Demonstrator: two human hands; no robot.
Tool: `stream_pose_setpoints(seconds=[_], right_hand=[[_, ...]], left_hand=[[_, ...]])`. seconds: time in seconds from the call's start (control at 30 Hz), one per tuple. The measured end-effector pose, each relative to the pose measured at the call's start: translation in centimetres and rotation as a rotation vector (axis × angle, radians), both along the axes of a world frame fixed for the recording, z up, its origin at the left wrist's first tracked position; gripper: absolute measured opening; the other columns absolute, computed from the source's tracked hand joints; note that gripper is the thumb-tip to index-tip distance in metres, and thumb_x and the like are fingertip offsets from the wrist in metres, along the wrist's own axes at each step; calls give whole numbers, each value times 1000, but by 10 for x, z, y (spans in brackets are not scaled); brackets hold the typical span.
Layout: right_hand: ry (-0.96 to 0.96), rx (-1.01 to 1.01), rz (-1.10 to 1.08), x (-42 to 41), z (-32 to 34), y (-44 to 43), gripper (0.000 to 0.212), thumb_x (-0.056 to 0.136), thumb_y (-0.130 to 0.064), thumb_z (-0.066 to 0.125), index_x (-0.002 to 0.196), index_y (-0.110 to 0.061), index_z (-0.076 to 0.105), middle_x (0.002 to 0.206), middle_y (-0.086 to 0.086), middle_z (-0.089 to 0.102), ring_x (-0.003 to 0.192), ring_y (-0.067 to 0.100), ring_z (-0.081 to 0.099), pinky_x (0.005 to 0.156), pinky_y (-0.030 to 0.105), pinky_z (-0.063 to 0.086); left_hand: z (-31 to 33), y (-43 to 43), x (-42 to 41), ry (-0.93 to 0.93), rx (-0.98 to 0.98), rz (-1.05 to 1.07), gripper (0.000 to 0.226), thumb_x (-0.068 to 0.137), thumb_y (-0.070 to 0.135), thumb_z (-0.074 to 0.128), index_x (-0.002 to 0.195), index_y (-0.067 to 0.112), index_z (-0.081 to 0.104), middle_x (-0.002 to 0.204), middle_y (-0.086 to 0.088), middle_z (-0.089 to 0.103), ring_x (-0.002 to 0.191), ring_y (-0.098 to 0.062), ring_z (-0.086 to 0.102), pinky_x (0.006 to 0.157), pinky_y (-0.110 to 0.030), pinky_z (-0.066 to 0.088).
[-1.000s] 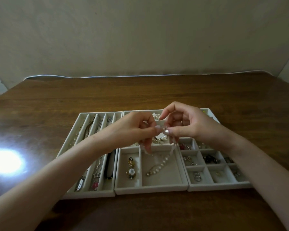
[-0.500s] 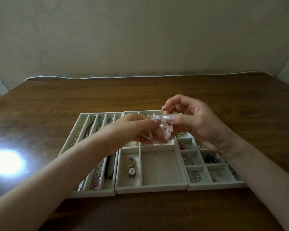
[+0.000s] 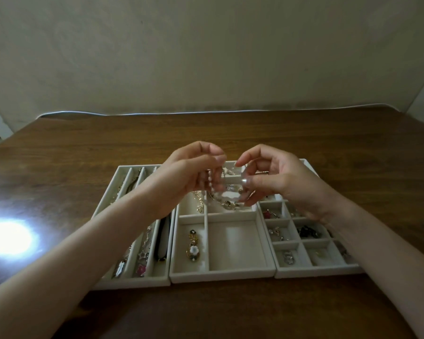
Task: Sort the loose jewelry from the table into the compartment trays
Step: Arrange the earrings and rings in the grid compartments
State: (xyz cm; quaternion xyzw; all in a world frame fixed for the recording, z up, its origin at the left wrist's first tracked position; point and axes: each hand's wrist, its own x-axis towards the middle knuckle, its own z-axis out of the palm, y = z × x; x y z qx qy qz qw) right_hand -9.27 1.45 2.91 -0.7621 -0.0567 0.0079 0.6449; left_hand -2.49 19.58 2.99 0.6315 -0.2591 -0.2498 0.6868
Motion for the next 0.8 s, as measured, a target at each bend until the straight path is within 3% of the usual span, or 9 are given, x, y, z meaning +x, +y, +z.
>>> stream_pose_setpoints(seconds=[0.1,0.27,0.4,0.53,0.63,0.8], right_hand=[[-30,-127,12,0,-2,2,30,80,-3,68,107,-11,58,99,7,64,86,20,67,70,33,58],[-37,-171,27,-3,0,1,41,83,-4,67,118,-19,50,105,3,69,99,18,65,87,31,53],[-9,-122,73,-4,2,2,51,74,-17,72,119,-22,50,101,6,70,97,21,67,87,29,54],[-61,-126,-13,-2,-3,7,40,77,-3,72,112,-15,57,88,12,70,85,20,70,79,25,56],[-91,-140,-64,-1,-2,6,29,77,0,70,102,-14,65,80,2,71,77,11,70,71,19,54],[-86,-186,-106,0,-1,-1,13,79,-1,69,87,-11,71,81,1,72,74,9,68,66,17,52]], left_hand=[[4,1,-8,-204,134,-61,32,81,19,60,108,5,50,66,-3,63,55,-17,59,55,-22,49],[6,1,-13,-339,188,-174,35,84,5,57,116,1,44,80,-14,64,67,-15,63,64,-22,50],[6,1,-10,-420,219,-138,36,82,9,59,115,5,45,86,-17,61,63,-15,61,61,-24,51],[1,-1,-8,-531,245,2,17,87,6,60,103,7,53,68,-4,65,53,-15,59,55,-23,49],[0,-1,-6,-503,254,27,18,84,10,66,99,7,56,65,-4,66,59,-14,64,61,-22,51],[4,7,4,-385,230,-4,32,70,8,73,99,10,60,77,-1,65,71,-10,62,67,-18,50]])
